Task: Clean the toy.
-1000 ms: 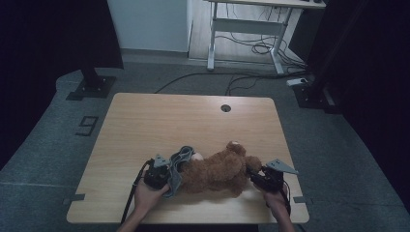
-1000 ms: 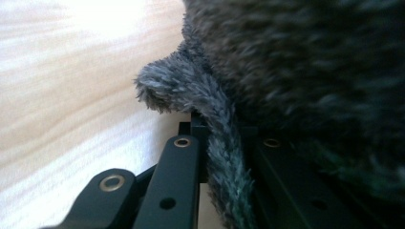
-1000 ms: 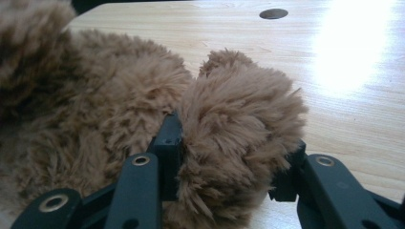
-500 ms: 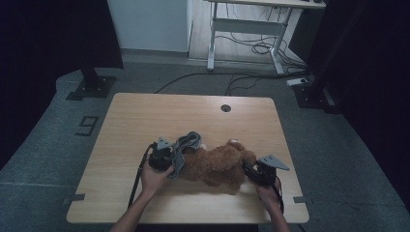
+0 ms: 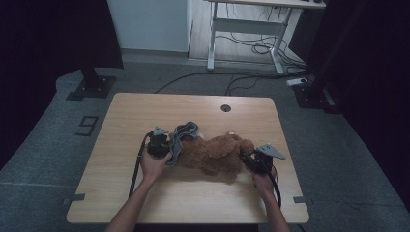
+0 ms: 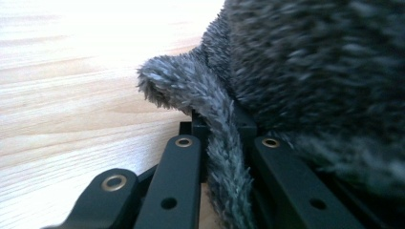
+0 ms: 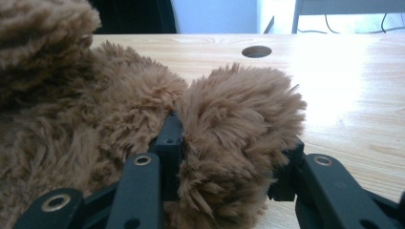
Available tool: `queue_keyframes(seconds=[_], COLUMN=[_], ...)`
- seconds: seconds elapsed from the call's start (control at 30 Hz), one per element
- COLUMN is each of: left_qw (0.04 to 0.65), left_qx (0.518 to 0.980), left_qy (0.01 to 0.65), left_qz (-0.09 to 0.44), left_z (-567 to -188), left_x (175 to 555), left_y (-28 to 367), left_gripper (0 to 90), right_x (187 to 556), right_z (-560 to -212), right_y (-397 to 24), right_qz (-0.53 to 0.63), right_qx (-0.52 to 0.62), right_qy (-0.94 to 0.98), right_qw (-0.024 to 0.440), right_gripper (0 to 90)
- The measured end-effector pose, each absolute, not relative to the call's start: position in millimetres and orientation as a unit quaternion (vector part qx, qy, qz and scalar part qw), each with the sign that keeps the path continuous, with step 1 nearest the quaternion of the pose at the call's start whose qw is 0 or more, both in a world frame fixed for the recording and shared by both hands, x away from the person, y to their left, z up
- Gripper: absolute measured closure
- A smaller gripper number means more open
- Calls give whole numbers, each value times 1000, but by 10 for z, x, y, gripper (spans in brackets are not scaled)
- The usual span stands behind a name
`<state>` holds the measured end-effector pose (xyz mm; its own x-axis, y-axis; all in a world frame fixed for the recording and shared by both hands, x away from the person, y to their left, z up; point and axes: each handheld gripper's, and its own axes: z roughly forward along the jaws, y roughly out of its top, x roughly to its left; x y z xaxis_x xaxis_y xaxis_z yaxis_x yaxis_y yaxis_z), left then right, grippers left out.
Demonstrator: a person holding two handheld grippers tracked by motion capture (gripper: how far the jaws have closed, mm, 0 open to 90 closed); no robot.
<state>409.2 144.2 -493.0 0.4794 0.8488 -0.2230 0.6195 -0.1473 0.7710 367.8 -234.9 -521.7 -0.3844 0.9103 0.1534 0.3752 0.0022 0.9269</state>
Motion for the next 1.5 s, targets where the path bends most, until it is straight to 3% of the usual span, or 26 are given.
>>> queue_keyframes(seconds=[0.17,0.3,0.43,0.6,0.9,1.1,1.23,1.37,1.5], left_qw=[478,471,430,423,468,474,479,482,488], left_qx=[734,757,786,788,776,776,776,775,774], left_qy=[461,424,418,419,384,377,374,373,374], left_qz=[141,156,150,157,177,175,169,168,151], left_z=[-4534,-4295,-4382,-4549,-4645,-4649,-4653,-4676,-4704], left_x=[4012,4025,4068,3983,3528,3404,3351,3300,3254], left_y=[1459,1186,989,1024,1185,1195,1204,1219,1262], left_gripper=[837,833,832,838,837,836,835,834,834], right_x=[3563,3491,3445,3342,3080,3063,3185,3373,3347], right_z=[-5218,-5193,-5208,-5231,-5141,-4758,-4558,-4648,-4822], right_y=[-2450,-2448,-2480,-2543,-2681,-2716,-2601,-2406,-2227], right_qz=[531,538,539,545,548,566,567,541,510], right_qx=[479,463,457,443,429,412,395,384,352], right_qy=[650,653,658,671,694,690,702,736,778], right_qw=[256,263,261,239,185,183,174,134,107], right_gripper=[561,558,556,533,341,262,253,249,344])
